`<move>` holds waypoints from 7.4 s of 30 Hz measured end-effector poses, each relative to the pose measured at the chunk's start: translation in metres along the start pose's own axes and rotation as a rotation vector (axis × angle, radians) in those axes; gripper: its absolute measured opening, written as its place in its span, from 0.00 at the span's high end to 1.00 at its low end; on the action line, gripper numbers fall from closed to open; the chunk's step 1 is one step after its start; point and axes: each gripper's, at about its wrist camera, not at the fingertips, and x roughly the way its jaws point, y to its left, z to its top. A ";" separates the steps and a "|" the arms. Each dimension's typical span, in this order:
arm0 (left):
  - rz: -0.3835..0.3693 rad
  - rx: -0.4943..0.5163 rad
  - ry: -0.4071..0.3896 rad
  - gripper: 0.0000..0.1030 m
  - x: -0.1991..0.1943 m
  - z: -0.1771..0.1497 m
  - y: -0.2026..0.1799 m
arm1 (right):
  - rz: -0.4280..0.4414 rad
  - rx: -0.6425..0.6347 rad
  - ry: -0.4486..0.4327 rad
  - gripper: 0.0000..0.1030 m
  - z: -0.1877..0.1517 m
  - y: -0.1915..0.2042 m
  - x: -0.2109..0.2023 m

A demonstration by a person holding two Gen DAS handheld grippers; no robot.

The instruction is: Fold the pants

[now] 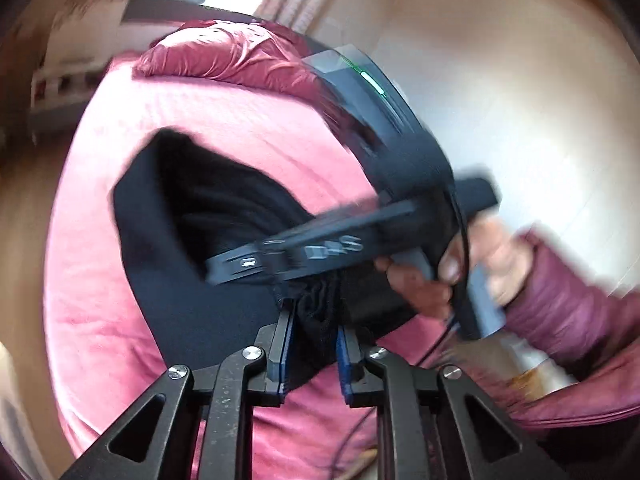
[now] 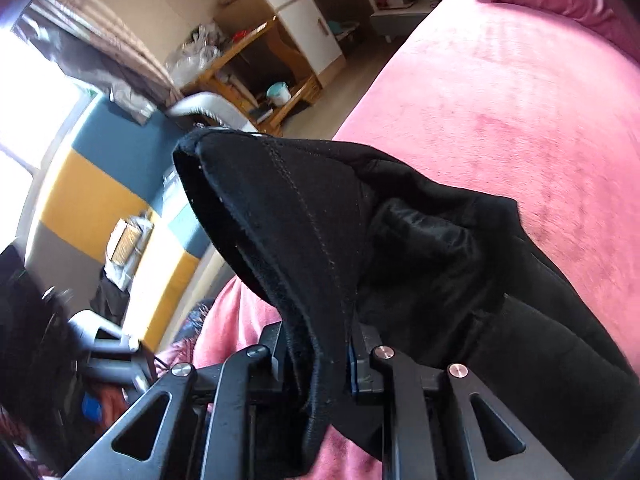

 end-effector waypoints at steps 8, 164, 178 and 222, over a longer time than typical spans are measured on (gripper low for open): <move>-0.014 -0.341 -0.135 0.78 -0.034 -0.004 0.079 | 0.037 0.079 -0.140 0.83 -0.022 -0.008 -0.058; 0.231 -0.324 0.154 0.50 0.161 0.030 0.052 | -0.482 0.535 -0.265 0.87 -0.214 -0.145 -0.144; 0.174 -0.293 0.210 0.50 0.181 0.014 0.044 | -0.350 0.624 -0.352 0.32 -0.224 -0.177 -0.162; 0.337 -0.354 0.105 0.58 0.144 0.099 0.166 | -0.199 0.446 -0.224 0.63 -0.018 -0.209 -0.070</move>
